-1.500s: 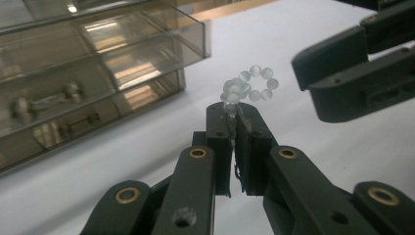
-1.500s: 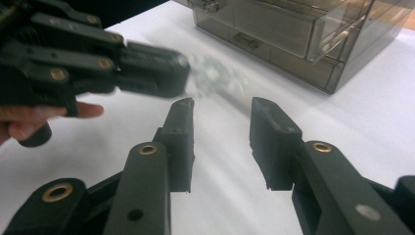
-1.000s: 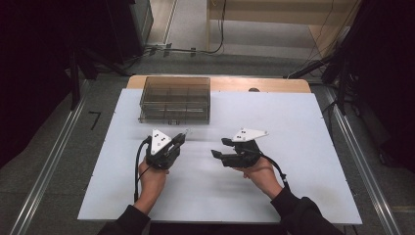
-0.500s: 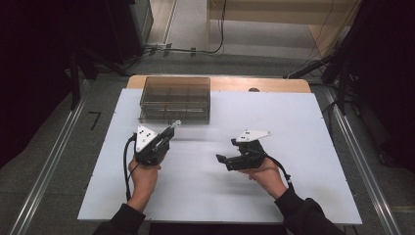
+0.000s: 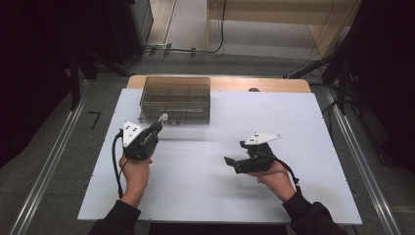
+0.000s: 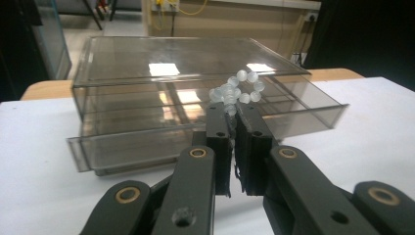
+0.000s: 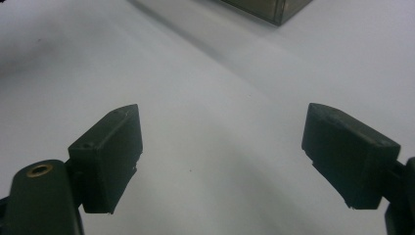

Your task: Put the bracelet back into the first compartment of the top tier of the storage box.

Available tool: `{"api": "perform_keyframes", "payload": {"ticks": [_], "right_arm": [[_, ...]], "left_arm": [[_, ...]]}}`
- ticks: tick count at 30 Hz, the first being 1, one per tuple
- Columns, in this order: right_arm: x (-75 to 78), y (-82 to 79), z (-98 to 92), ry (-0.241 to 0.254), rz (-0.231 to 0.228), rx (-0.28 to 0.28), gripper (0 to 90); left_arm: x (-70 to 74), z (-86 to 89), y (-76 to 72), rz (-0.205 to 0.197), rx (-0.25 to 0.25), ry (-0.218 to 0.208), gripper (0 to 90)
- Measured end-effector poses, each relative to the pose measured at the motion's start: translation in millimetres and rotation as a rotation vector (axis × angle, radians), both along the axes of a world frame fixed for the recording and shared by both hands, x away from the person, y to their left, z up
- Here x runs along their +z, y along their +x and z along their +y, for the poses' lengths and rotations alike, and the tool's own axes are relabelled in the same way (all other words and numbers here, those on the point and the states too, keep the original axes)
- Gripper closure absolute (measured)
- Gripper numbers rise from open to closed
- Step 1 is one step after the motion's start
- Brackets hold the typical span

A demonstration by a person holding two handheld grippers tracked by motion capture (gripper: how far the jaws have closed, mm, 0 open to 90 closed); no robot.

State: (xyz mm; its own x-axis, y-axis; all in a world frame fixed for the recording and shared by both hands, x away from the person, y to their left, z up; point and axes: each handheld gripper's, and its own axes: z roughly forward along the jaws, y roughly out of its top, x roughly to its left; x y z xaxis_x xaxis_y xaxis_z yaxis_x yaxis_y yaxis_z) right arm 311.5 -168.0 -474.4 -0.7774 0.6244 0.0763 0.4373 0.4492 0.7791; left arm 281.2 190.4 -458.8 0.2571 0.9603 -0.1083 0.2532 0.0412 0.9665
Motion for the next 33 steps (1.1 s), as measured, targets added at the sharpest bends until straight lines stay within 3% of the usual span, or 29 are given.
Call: {"api": "perform_keyframes", "payload": {"ticks": [17, 33], "right_arm": [[-2.4, -12.5, -37.1, -0.003, 0.014, -0.054, 13.9], [-3.2, -24.1, -67.9, 0.017, 0.025, -0.115, 14.0]], "left_arm": [[3.6, 25.8, 23.3, -0.03, 0.096, -0.015, 85.5], [-5.7, 27.7, 44.8, 0.012, 0.118, 0.01, 85.2]]}}
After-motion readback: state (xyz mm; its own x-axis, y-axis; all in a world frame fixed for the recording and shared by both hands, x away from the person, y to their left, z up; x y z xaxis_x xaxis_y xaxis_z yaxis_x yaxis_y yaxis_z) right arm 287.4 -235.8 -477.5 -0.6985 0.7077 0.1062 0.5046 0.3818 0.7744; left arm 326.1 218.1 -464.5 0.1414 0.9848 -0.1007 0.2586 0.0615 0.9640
